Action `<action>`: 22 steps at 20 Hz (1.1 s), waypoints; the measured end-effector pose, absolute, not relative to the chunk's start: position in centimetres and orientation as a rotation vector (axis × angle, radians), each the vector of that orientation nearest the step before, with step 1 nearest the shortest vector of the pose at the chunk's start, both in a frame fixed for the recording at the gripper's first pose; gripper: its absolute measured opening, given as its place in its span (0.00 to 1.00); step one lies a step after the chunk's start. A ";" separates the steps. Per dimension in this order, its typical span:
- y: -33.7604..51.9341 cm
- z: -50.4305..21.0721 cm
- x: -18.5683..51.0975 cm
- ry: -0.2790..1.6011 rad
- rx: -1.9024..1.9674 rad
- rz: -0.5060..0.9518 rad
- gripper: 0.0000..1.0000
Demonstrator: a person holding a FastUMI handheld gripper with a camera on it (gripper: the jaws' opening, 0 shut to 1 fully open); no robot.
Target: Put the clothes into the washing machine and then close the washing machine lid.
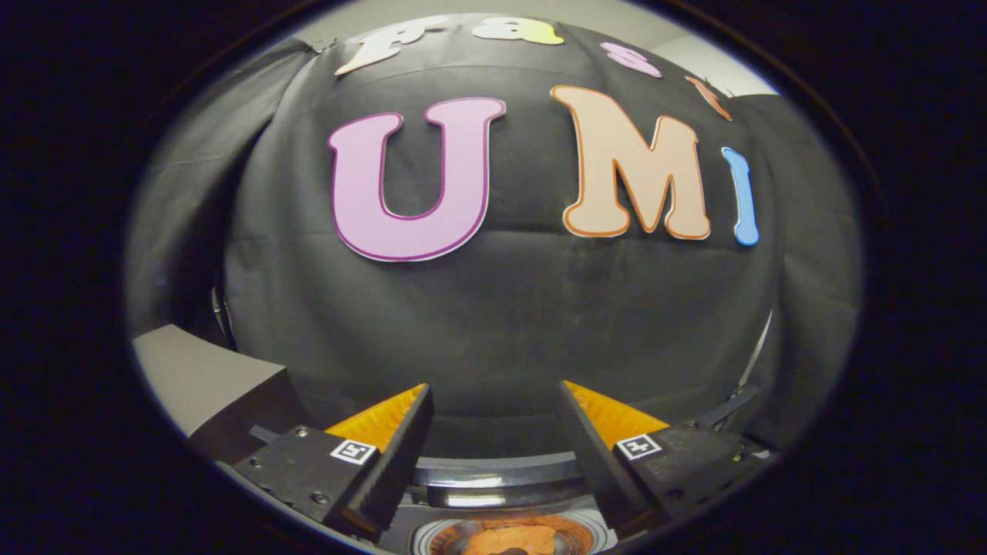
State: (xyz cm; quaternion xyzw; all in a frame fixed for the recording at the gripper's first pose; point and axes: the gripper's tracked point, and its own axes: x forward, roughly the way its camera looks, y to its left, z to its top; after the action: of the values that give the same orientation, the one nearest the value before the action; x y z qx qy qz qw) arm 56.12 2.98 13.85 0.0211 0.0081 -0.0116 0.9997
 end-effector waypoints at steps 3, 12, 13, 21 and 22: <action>2.9 13.8 56.0 0.019 0.042 -0.026 0.97; 2.9 13.8 56.1 0.002 0.047 -0.027 0.97; 3.0 13.8 56.0 -0.001 0.047 -0.026 0.97; 3.3 13.9 56.3 -0.015 0.068 -0.016 0.96; 3.3 13.8 56.2 -0.017 0.068 -0.016 0.96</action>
State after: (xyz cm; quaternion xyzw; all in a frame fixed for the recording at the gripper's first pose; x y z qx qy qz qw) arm 56.15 3.29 13.83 0.0339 -0.0083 -0.0082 0.9994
